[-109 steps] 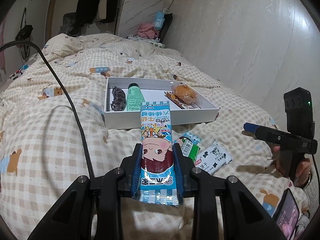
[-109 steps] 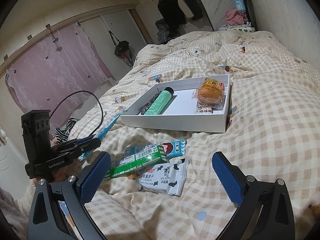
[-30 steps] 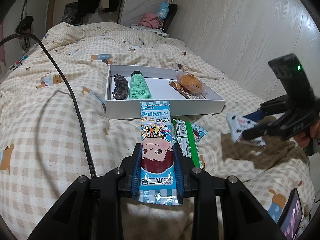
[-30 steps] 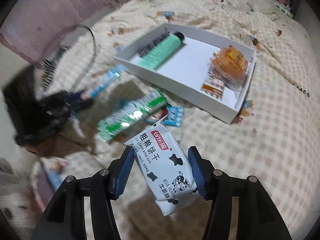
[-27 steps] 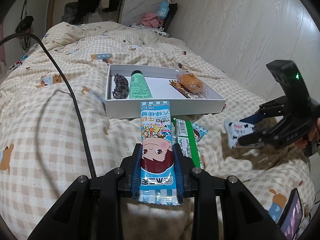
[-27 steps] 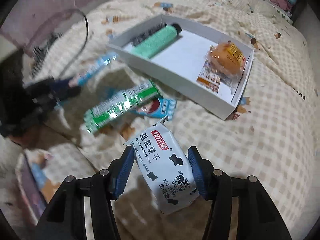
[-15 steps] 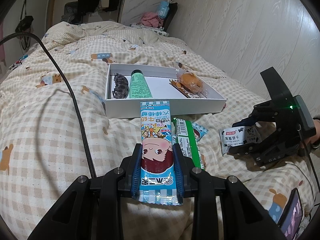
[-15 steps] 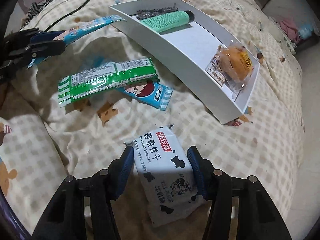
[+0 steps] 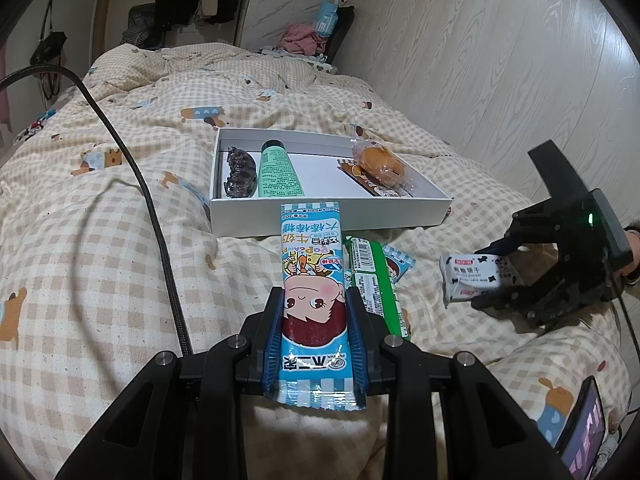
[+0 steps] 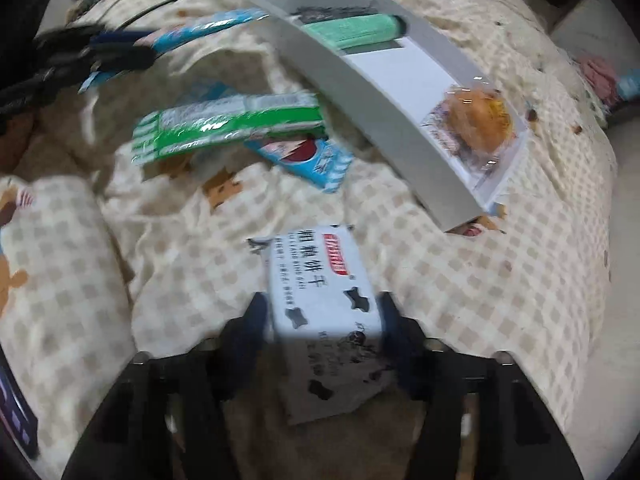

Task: Organize objects
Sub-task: 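Lift the biscuit packet with the right gripper while the left holds the blue stick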

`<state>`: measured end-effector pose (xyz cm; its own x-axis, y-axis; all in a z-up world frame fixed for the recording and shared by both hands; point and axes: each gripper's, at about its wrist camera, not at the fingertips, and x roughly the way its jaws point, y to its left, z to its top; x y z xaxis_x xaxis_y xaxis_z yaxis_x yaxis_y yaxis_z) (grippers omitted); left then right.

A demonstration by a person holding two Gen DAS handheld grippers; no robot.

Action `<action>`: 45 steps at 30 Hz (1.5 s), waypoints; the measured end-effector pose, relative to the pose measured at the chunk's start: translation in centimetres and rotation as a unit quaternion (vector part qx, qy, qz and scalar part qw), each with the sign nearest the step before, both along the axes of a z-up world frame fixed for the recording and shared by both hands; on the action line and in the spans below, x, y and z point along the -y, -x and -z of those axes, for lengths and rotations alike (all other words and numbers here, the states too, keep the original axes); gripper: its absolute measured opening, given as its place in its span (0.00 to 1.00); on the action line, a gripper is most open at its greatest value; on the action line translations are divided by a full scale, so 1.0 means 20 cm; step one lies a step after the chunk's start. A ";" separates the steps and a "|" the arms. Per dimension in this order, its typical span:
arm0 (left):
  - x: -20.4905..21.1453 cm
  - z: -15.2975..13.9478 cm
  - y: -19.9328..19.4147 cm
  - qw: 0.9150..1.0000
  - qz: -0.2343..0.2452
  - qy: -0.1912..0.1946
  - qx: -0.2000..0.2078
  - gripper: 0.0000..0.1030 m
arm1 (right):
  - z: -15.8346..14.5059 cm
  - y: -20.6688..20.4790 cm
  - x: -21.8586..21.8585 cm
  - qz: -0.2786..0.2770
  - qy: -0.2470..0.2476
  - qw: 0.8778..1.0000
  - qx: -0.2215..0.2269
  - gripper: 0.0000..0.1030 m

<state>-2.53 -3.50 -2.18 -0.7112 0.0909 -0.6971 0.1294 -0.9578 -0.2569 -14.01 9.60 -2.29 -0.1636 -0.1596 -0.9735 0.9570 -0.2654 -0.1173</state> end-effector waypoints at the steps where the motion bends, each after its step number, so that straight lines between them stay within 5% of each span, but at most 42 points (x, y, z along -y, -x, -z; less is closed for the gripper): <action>1: 0.00 0.00 0.00 1.000 0.000 0.000 0.000 0.32 | -0.04 0.03 -0.01 0.019 0.027 0.999 0.017 0.51; 10: 0.00 0.00 0.00 1.000 0.000 0.000 0.000 0.32 | -0.23 0.05 -0.11 0.105 0.164 0.978 0.070 0.51; 20: -0.01 0.00 0.00 1.000 0.001 0.001 0.001 0.32 | -0.24 -0.04 -0.16 0.142 0.289 0.931 0.170 0.51; 28: 0.00 -0.01 -0.01 1.000 0.000 0.001 -0.003 0.32 | 0.00 -0.05 -0.19 0.190 0.312 0.907 0.207 0.51; 45: 0.00 -0.01 0.00 1.000 0.007 -0.003 0.000 0.32 | -0.01 -0.04 -0.21 0.186 0.335 0.899 0.211 0.51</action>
